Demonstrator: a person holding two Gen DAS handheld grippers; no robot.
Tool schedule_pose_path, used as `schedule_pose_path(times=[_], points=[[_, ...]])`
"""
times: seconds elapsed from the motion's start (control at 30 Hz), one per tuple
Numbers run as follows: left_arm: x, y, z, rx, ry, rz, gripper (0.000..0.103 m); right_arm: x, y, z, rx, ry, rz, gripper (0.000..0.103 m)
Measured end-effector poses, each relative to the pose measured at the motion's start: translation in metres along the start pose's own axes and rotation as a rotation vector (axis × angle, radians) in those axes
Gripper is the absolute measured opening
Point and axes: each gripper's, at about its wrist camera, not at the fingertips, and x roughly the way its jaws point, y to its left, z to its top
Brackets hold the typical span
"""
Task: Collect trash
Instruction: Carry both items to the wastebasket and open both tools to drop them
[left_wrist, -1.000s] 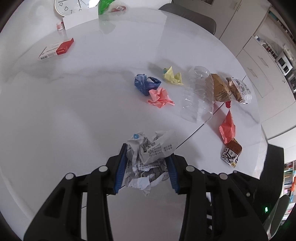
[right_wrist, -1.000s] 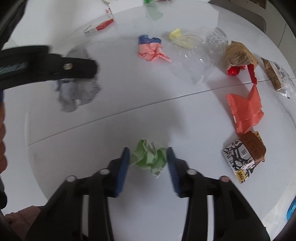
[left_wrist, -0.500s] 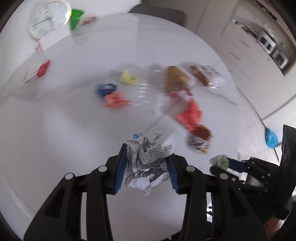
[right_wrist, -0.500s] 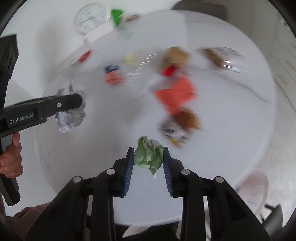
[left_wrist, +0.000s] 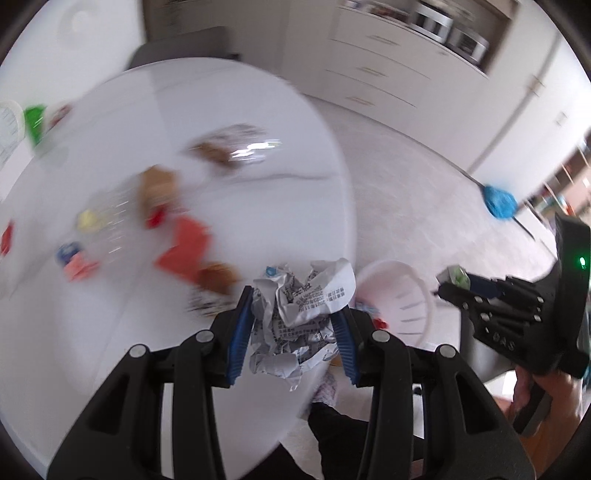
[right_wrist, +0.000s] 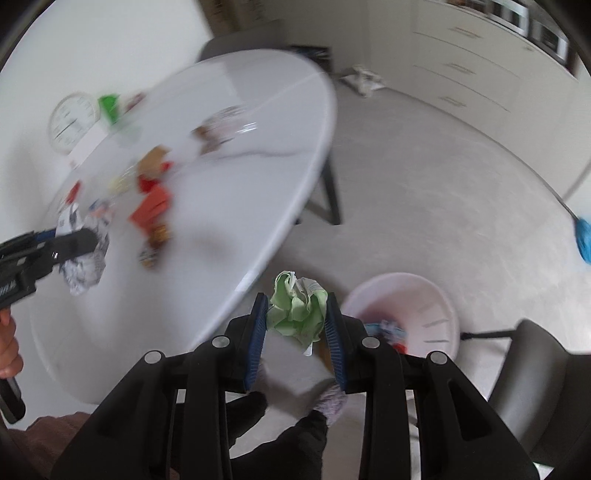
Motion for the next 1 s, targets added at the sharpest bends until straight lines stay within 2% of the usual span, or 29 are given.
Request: schedule_pose_path(times=[0.2, 0.33, 0.43, 0.5, 0.57, 0.67, 0.83, 0.9, 1.0], points=[[0.032, -0.095, 0.018, 0.152, 0.036, -0.131, 0.041, -0.015, -0.071, -0.009, 0.097, -0.013, -0.089, 0.032], [0.059, -0.140, 0.027, 0.178, 0.087, -0.215, 0.041, -0.019, -0.108, -0.014, 0.137, -0.011, -0.115, 0.032], [0.075, -0.166, 0.030, 0.208, 0.112, -0.229, 0.043, -0.021, -0.132, -0.018, 0.157, -0.007, -0.124, 0.032], [0.081, -0.180, 0.030, 0.223, 0.127, -0.233, 0.052, -0.022, -0.142, -0.019, 0.163, -0.004, -0.125, 0.032], [0.086, -0.189, 0.030, 0.232, 0.128, -0.233, 0.069, -0.023, -0.153, -0.020, 0.163, -0.004, -0.124, 0.032], [0.084, -0.200, 0.028, 0.243, 0.113, -0.225, 0.081, -0.023, -0.161, -0.020, 0.166, 0.000, -0.121, 0.032], [0.079, -0.210, 0.028, 0.241, 0.102, -0.213, 0.084, -0.021, -0.173, -0.021, 0.167, 0.003, -0.113, 0.033], [0.075, -0.209, 0.026, 0.241, 0.091, -0.191, 0.090, -0.022, -0.176, -0.022, 0.165, 0.002, -0.109, 0.033], [0.069, -0.206, 0.028, 0.246, 0.066, -0.172, 0.091, -0.020, -0.174, -0.022, 0.160, 0.005, -0.102, 0.034]])
